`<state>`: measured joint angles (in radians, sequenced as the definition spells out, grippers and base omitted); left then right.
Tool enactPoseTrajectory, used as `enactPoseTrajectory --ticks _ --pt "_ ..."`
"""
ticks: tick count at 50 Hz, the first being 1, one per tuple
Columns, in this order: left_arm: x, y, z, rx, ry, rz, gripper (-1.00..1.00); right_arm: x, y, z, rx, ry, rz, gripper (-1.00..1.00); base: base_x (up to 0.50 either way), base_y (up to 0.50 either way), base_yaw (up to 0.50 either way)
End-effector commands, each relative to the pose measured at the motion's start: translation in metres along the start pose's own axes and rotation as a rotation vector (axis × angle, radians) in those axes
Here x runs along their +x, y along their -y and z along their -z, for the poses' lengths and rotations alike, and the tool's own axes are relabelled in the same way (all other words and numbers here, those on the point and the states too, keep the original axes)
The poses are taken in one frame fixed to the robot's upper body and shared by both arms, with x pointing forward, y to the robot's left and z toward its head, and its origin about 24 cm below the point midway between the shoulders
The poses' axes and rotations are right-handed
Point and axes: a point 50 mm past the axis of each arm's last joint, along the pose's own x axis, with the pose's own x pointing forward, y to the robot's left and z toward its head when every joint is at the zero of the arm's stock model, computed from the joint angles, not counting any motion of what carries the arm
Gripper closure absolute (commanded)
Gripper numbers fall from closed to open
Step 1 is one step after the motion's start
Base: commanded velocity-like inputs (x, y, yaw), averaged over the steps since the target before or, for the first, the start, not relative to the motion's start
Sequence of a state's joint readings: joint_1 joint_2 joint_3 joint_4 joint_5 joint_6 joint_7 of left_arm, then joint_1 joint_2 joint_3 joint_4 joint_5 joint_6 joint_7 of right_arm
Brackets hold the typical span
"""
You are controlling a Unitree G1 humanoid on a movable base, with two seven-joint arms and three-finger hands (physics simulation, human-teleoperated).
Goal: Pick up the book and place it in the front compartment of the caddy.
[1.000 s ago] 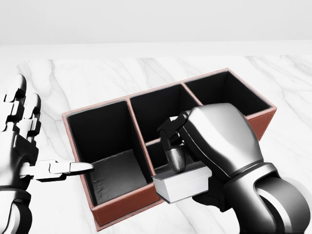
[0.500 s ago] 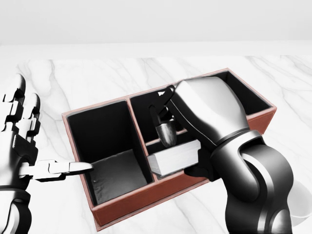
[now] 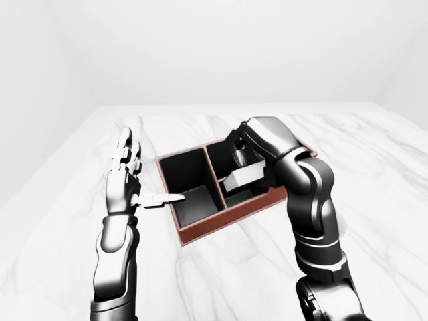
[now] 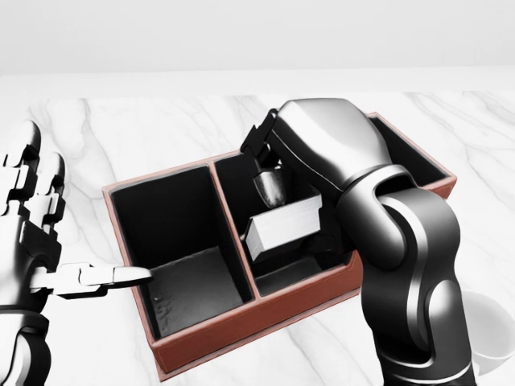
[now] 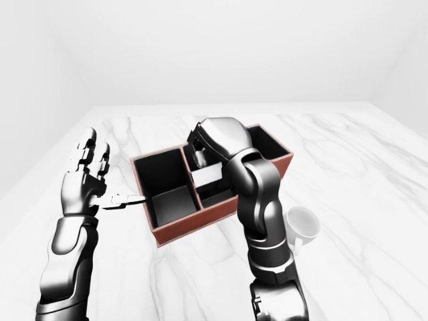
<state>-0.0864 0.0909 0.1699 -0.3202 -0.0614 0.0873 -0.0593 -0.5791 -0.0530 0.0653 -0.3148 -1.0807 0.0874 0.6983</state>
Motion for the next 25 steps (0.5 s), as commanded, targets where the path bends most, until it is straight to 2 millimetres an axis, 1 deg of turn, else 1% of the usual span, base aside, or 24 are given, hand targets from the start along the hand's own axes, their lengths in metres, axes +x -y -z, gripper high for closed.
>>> enactPoseTrajectory --ticks 1,5,17,25 --pt "0.0 -0.001 -0.001 0.003 0.005 -0.002 -0.95 0.013 0.004 0.004 -0.012 -0.014 -0.019 1.0 0.0 0.0 0.0" --pt "0.0 -0.001 -0.003 0.003 0.012 -0.002 -0.95 0.018 0.006 0.003 -0.014 -0.011 -0.023 1.0 0.0 0.0 0.0" --pt "0.001 -0.001 -0.001 0.003 0.006 -0.002 -0.95 0.029 0.002 0.008 -0.006 -0.028 -0.043 1.0 0.0 0.0 0.0" --pt "0.001 -0.001 -0.002 0.003 0.008 -0.003 -0.95 0.035 0.005 0.01 -0.011 -0.033 -0.038 1.0 0.0 0.0 0.0"
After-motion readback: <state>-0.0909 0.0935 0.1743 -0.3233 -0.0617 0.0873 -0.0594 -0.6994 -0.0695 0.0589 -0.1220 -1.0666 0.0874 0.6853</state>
